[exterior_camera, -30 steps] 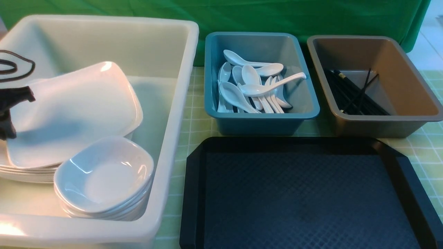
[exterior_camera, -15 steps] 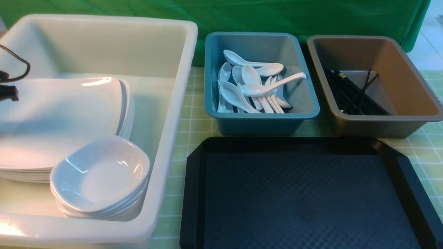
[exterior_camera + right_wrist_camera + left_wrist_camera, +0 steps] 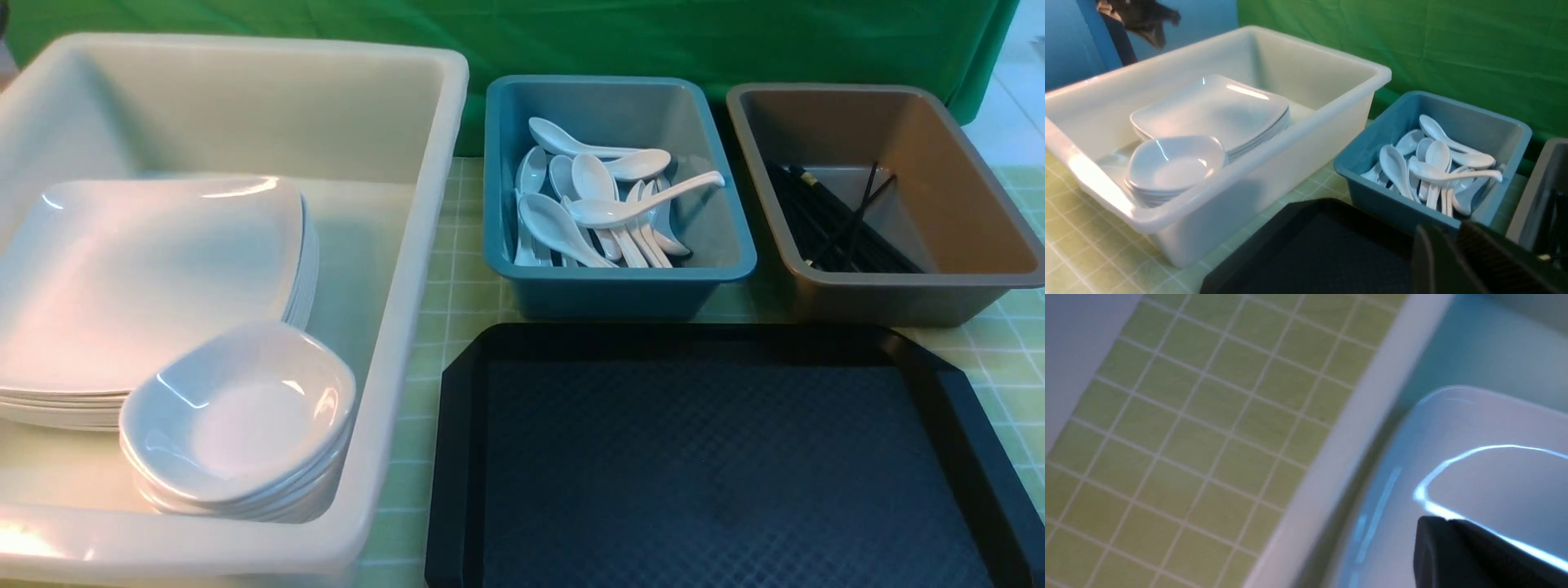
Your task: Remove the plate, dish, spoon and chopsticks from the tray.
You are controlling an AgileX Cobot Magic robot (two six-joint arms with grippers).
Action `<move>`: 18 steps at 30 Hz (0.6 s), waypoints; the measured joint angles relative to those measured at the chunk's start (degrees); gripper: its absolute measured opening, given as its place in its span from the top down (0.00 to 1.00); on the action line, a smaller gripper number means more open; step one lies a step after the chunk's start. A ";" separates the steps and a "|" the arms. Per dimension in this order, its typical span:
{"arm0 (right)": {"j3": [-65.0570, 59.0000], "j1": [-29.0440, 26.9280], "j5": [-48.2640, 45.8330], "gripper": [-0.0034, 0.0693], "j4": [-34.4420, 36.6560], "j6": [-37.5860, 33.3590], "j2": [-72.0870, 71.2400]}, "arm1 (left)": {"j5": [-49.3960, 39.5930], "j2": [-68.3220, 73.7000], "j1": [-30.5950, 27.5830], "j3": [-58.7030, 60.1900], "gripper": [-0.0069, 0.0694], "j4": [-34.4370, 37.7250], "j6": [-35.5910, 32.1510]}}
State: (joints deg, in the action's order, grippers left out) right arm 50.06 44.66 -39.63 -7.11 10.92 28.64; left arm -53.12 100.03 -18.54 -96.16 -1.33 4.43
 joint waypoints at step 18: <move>9.75 0.00 -20.35 0.95 -8.10 -0.07 0.35 | -16.11 -14.11 0.00 9.35 0.91 28.99 -19.25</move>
State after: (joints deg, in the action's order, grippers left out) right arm 59.81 44.66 -59.99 -15.21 10.85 28.99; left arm -69.23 85.92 -18.54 -86.81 27.66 -14.82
